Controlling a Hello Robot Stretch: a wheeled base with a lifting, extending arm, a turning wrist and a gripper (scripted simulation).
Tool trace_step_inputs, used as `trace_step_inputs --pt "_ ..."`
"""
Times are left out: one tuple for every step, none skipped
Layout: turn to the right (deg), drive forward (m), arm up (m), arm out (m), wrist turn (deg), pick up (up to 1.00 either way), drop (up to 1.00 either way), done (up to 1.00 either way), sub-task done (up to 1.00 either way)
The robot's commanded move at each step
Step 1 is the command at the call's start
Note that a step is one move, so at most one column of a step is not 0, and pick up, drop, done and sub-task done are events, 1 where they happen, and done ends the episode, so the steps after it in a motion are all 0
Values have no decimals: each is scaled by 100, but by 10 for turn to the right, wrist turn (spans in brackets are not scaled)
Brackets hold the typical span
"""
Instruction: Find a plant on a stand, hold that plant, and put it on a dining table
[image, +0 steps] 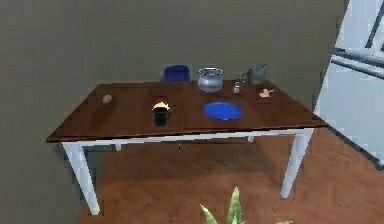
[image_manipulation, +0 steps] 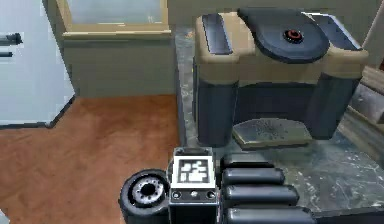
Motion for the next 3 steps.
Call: trace_step_inputs --pt "0 70 0 0 0 0 0 0 0" --pt "-450 0 0 0 0 0 0 0 0" --pt "-450 0 0 0 0 0 0 0 0"
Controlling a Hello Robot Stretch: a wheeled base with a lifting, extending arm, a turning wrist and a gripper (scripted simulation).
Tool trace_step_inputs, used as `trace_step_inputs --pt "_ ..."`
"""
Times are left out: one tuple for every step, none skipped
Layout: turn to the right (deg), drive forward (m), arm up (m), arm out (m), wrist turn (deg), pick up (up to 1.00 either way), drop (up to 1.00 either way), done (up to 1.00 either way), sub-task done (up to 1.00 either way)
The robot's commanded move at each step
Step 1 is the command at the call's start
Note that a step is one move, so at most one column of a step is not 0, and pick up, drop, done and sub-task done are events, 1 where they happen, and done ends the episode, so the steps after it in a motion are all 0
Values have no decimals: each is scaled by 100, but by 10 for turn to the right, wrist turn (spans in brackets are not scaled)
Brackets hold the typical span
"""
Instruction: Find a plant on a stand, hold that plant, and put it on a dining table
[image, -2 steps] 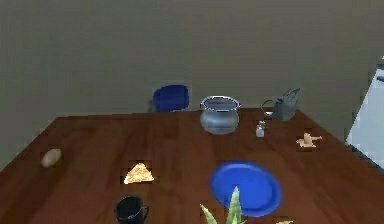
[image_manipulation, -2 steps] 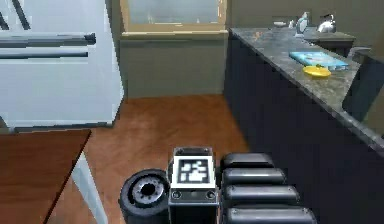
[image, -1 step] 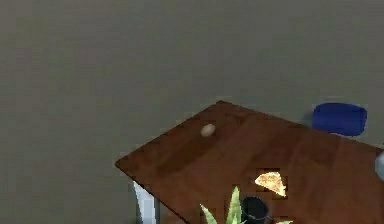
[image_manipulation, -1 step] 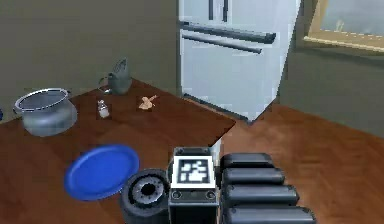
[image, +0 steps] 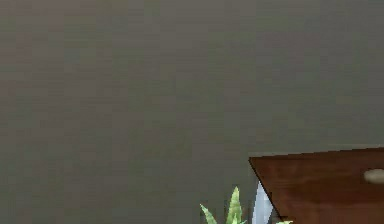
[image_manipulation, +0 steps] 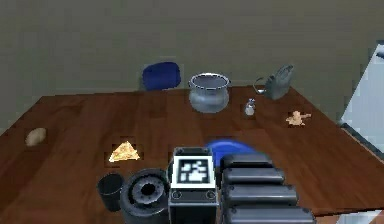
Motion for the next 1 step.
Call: trace_step_inputs --pt "-30 0 0 0 0 0 0 0 0"
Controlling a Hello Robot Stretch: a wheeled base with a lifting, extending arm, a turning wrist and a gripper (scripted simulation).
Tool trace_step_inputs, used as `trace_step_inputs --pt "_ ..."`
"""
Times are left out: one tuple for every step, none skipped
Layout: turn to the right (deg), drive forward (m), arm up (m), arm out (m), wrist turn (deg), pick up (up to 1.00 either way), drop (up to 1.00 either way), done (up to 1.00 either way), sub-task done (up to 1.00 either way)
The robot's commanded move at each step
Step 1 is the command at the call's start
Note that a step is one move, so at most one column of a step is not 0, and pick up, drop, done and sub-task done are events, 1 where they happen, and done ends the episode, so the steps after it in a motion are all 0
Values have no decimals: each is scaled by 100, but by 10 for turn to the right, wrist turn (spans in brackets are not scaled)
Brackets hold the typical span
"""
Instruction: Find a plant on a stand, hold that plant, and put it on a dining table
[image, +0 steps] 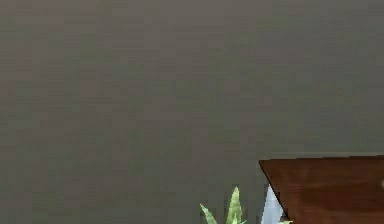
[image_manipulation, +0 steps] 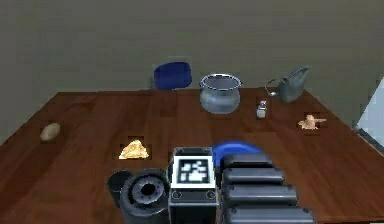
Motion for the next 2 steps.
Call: trace_step_inputs --pt "0 0 0 48 0 0 0 0 0" --pt "0 0 0 0 450 0 0 0 0"
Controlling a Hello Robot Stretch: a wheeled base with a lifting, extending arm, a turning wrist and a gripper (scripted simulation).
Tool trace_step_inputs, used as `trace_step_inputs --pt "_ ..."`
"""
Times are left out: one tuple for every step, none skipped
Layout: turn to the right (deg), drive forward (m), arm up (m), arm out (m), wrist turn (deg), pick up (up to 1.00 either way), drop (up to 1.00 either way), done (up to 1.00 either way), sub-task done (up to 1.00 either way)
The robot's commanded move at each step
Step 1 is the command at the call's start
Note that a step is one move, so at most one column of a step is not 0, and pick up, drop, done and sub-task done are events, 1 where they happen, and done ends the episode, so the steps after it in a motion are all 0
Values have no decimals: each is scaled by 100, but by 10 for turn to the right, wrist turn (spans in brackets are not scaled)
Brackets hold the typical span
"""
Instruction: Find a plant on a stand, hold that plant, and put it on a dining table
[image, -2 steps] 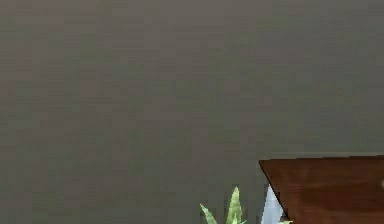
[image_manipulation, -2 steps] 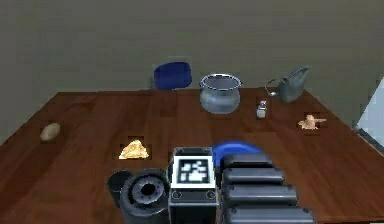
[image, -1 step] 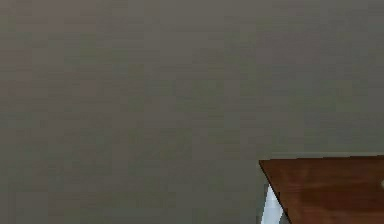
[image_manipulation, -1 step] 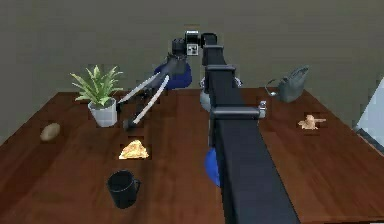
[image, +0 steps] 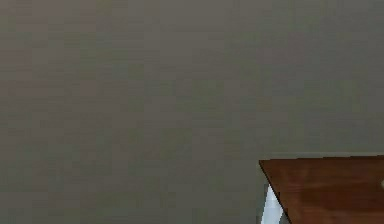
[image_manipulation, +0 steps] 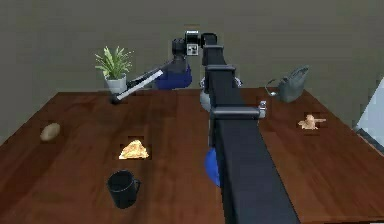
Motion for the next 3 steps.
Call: trace_step_inputs --pt "0 0 0 0 450 0 0 0 0" --pt "0 0 0 0 360 0 0 0 0" --pt "0 0 -32 0 0 0 0 0 0"
